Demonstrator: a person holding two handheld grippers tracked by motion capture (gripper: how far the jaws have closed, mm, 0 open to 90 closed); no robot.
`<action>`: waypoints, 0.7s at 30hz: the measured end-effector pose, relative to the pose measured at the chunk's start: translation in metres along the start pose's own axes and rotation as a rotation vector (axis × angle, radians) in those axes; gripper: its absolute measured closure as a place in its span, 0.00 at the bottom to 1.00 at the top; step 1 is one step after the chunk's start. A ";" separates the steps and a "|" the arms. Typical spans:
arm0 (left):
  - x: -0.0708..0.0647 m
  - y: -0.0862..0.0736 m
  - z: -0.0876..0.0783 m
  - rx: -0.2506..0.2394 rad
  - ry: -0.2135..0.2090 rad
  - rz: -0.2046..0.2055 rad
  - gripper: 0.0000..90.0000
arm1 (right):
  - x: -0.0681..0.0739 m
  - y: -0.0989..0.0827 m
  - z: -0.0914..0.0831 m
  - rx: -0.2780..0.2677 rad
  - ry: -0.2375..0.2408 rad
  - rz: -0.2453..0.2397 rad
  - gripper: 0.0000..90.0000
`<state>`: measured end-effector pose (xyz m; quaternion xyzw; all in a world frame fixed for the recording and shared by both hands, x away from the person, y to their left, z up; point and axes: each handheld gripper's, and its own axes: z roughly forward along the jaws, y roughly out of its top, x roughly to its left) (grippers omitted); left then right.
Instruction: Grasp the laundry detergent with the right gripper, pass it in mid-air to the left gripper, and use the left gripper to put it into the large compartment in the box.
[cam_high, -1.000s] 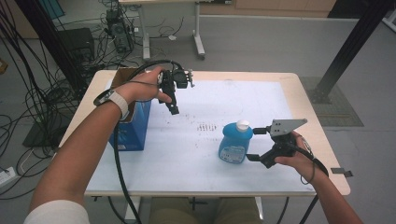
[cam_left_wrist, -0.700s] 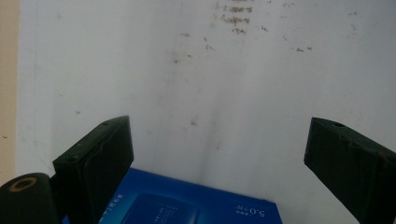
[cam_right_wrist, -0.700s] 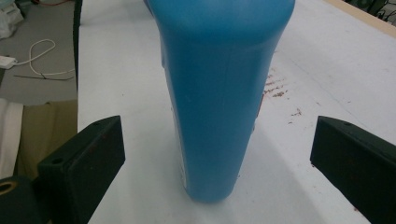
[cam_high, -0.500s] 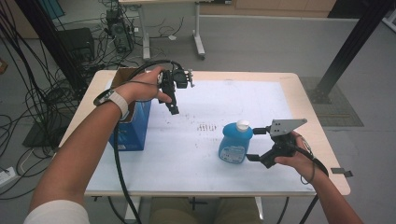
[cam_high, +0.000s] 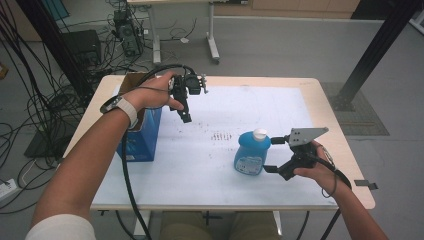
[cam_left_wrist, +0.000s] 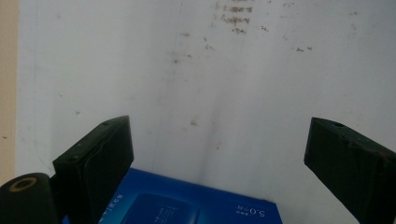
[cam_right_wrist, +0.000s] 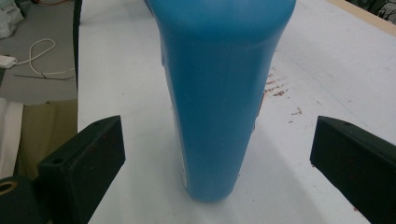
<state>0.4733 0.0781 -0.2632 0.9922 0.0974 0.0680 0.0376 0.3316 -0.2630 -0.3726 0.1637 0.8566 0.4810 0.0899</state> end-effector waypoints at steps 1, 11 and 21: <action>0.000 0.000 0.000 -0.001 0.000 0.000 0.10 | 0.000 0.000 0.000 0.000 0.000 0.000 0.03; 0.000 0.000 0.000 -0.002 0.001 -0.002 0.10 | 0.000 0.000 0.000 -0.002 -0.002 0.001 0.03; 0.000 0.001 0.000 -0.001 0.001 -0.001 0.10 | 0.000 -0.001 -0.001 -0.005 -0.004 0.005 0.03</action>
